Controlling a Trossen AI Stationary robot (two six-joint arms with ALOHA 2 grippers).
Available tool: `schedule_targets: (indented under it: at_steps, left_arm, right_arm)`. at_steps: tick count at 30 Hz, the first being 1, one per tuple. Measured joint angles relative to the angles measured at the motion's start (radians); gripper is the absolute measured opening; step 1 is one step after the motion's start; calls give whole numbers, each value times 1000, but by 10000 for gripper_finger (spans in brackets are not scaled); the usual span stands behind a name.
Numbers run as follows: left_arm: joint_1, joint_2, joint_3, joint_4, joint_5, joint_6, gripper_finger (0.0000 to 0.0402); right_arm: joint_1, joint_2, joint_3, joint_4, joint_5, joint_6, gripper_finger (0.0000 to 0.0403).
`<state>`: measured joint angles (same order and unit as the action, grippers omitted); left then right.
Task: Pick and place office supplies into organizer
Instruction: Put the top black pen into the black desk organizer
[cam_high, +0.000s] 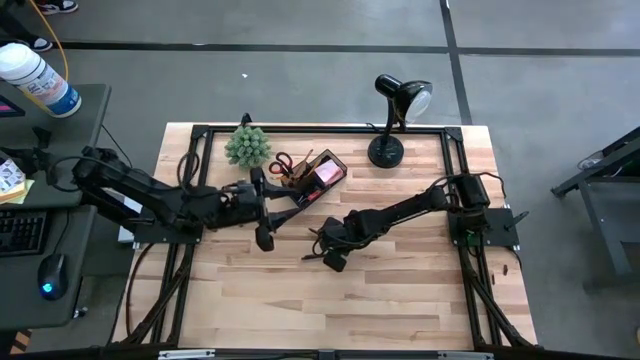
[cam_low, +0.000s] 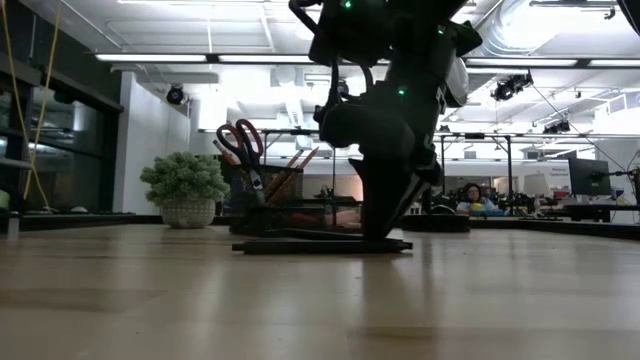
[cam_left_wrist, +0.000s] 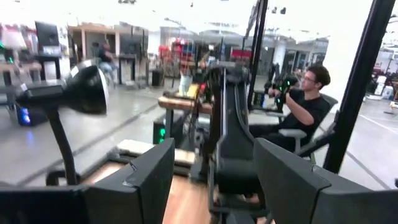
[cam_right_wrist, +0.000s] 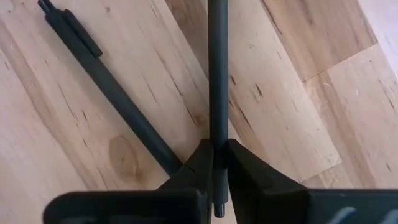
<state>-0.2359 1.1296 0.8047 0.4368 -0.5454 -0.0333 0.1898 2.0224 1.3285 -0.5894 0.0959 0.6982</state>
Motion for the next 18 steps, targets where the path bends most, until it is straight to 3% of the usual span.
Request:
schedule_targets:
  at_steps: [7, 18]
  left_arm:
    - [0, -89, 0, 60, -51, 156, 209]
    - [0, -153, 0, -23, -46, 186, 209]
  right_arm:
    - [-17, 0, -1, 9, -29, -7, 24]
    - [-20, -44, -5, 12, -11, -27, 21]
